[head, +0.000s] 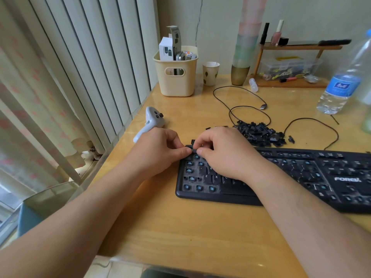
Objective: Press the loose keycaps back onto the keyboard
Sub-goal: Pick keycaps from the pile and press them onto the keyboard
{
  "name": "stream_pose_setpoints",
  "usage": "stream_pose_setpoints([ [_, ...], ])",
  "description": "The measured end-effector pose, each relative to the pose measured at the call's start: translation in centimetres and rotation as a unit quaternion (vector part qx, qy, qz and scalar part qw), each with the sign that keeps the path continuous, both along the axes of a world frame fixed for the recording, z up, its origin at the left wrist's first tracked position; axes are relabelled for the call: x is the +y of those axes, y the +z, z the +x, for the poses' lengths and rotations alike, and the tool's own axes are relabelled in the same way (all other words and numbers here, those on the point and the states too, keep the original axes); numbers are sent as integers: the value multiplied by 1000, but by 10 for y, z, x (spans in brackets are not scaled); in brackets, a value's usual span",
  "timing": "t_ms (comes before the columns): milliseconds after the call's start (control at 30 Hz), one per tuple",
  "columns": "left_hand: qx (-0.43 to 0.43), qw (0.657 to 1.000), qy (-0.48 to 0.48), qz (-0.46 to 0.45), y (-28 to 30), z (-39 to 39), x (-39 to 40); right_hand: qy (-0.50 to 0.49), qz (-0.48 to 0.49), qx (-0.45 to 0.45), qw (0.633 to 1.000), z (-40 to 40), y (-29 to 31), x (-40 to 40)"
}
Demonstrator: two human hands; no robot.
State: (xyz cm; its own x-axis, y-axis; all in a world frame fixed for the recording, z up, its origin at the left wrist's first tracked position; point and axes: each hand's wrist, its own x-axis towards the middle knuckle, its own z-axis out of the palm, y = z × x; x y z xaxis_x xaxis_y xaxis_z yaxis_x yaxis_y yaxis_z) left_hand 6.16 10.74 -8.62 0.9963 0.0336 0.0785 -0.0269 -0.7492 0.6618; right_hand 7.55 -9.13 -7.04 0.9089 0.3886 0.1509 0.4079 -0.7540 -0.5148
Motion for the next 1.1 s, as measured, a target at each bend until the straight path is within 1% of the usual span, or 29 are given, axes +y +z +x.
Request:
stream_pose_setpoints([
  [133, 21, 995, 11, -93, -1, -5, 1, -8, 2, 1, 1000, -1, 2, -2],
  [200, 21, 985, 33, -169, 0, -5, 0, -13, 15, 6, 1000, -1, 4, -4],
  [267, 26, 975, 52, -216, 2, -4, 1, -10, 20, 12, 1000, -2, 5, -5],
  [300, 32, 975, 50, -215, 2, -4, 1, -6, 19, 14, 1000, -3, 5, -5],
  [333, 37, 980, 43, -191, 2, -4, 1, -2, 16, 16, 1000, -3, 4, -5],
  [400, 34, 993, 21, -107, 0, -3, -1, 1, 12, 17, 1000, -3, 4, -6],
  [433, 30, 996, 9, -80, -1, -3, -1, 2, 10, 15, 1000, -3, 4, -5],
  [467, 29, 997, -2, -71, -1, -4, -2, 3, 9, 13, 1000, -3, 4, -5],
  [567, 24, 996, -30, -86, -1, -5, 2, 18, -3, 7, 1000, -3, 2, -4],
  [633, 12, 994, -24, -108, -3, -6, 6, 35, -31, 11, 999, -4, 0, -2],
  [733, 27, 990, -19, -136, -3, -6, 10, 47, -64, 18, 997, -5, -2, 1],
  [933, 38, 994, -61, -82, -4, -5, 13, 47, -75, -17, 996, -6, 0, 2],
  [1100, 15, 996, -72, -45, -8, -2, 16, 31, -99, -58, 993, -1, 4, 12],
])
